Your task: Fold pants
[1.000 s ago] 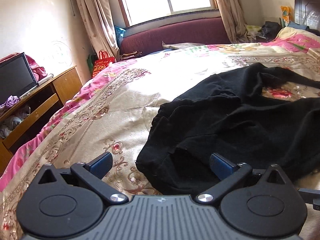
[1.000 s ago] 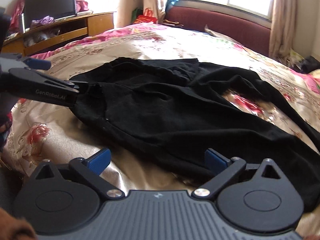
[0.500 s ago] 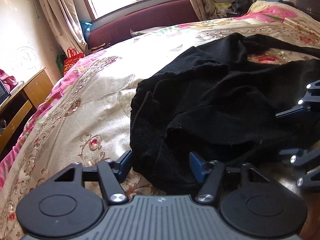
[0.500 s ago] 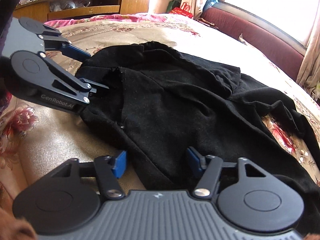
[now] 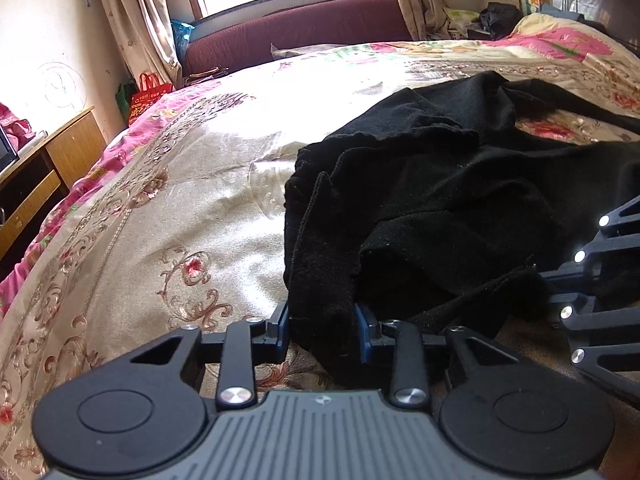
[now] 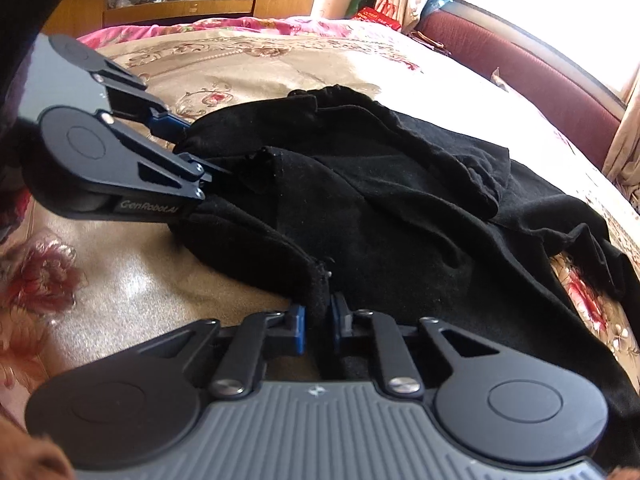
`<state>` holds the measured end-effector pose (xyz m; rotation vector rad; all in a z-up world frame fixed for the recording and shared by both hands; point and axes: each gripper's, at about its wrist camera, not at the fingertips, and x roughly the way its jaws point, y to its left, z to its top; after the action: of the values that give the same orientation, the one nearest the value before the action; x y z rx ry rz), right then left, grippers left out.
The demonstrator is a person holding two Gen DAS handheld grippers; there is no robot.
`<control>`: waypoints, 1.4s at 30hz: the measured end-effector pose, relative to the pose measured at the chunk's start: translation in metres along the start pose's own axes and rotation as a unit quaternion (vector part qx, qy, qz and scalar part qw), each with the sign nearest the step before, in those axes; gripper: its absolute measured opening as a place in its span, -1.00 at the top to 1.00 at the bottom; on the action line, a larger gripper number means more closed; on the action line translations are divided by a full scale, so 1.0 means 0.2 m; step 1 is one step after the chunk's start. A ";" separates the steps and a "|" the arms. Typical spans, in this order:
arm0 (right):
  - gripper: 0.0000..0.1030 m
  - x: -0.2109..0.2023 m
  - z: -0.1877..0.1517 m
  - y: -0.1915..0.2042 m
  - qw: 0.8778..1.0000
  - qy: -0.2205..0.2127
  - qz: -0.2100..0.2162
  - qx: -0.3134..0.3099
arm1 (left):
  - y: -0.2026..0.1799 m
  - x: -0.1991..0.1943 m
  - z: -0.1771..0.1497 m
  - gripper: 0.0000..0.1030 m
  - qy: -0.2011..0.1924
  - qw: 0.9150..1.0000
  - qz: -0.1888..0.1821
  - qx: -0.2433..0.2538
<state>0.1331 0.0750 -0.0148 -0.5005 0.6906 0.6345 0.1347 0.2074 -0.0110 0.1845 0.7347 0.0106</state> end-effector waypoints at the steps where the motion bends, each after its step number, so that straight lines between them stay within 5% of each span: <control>1: 0.79 -0.01 0.01 0.01 1.000 0.000 0.006 0.005 | 0.03 -0.02 0.00 0.15 -0.003 1.000 -0.002 -0.008; 6: 0.81 -0.06 0.08 0.11 0.998 -0.003 0.059 0.026 | 0.20 -0.14 -0.03 0.19 -0.016 0.999 0.020 -0.029; 14: 0.70 -0.04 0.25 0.48 0.989 -0.022 0.144 0.015 | 0.49 -0.18 -0.19 0.14 0.028 0.993 0.107 -0.053; 19: 0.54 -0.18 0.19 0.36 0.980 -0.040 0.177 0.087 | 0.42 -0.30 -0.18 0.10 0.006 0.992 0.126 -0.030; 23: 0.51 -0.38 0.00 0.09 0.977 -0.045 0.131 0.160 | 0.29 -0.38 -0.09 0.10 -0.023 0.993 0.119 -0.001; 28: 0.37 -0.57 -0.38 -0.37 0.966 -0.018 0.017 0.256 | 0.01 -0.40 0.00 0.07 -0.034 0.997 0.066 0.030; 32: 0.36 -0.64 -0.69 -0.68 0.942 0.029 -0.067 0.329 | -0.19 -0.28 -0.01 0.03 0.005 1.000 0.007 0.030; 35: 0.37 -0.64 -0.87 -0.80 0.924 0.063 -0.095 0.364 | -0.29 -0.15 -0.07 0.03 0.055 0.997 0.002 0.048; 38: 0.34 -0.65 -0.85 -0.83 0.927 0.064 -0.097 0.357 | -0.30 -0.14 -0.06 0.03 0.059 0.997 -0.002 0.053; 42: 0.30 -0.62 -0.64 -0.84 0.952 0.027 -0.079 0.295 | -0.22 -0.19 0.04 0.03 0.023 0.999 -0.008 0.043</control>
<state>0.1193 -0.1671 0.0234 -0.0142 0.8410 0.2389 0.1088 0.1603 0.0122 0.2616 0.7840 -0.0327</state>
